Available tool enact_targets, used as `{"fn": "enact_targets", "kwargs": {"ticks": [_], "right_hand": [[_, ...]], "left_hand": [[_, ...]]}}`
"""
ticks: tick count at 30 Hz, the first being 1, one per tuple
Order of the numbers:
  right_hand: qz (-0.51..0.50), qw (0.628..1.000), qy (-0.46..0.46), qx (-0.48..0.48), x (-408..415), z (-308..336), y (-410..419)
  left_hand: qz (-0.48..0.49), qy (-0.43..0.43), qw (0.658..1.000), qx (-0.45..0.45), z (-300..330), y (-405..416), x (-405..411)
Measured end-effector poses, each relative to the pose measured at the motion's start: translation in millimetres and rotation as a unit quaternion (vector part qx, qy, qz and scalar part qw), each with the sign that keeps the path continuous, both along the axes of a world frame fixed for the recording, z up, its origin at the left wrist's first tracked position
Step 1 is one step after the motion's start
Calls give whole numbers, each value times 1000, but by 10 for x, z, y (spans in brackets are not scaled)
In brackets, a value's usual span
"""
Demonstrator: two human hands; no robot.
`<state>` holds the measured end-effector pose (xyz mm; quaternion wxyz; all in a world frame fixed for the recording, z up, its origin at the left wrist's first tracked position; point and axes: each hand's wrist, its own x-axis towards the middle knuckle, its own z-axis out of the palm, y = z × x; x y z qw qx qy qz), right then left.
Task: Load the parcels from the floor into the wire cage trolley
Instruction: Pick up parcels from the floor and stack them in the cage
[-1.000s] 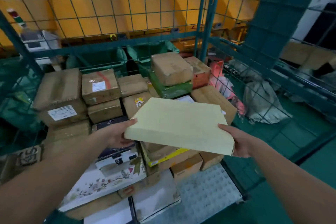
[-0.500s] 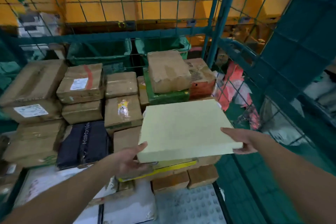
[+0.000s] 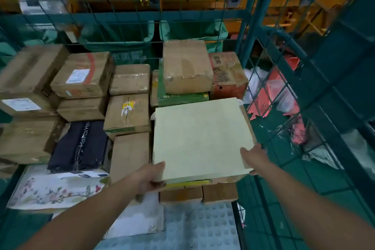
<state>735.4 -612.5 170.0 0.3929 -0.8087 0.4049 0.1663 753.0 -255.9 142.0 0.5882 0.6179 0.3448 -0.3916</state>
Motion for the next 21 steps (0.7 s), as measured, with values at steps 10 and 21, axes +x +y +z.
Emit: {"fn": "enact_targets", "kwargs": {"ticks": [10, 21], "right_hand": [[-58, 985, 27, 161, -92, -94, -194], [-58, 905, 169, 387, -484, 513, -435]], "left_hand": [[-4, 5, 1000, -18, -92, 85, -46], [-140, 93, 980, -102, 601, 801, -3]]}}
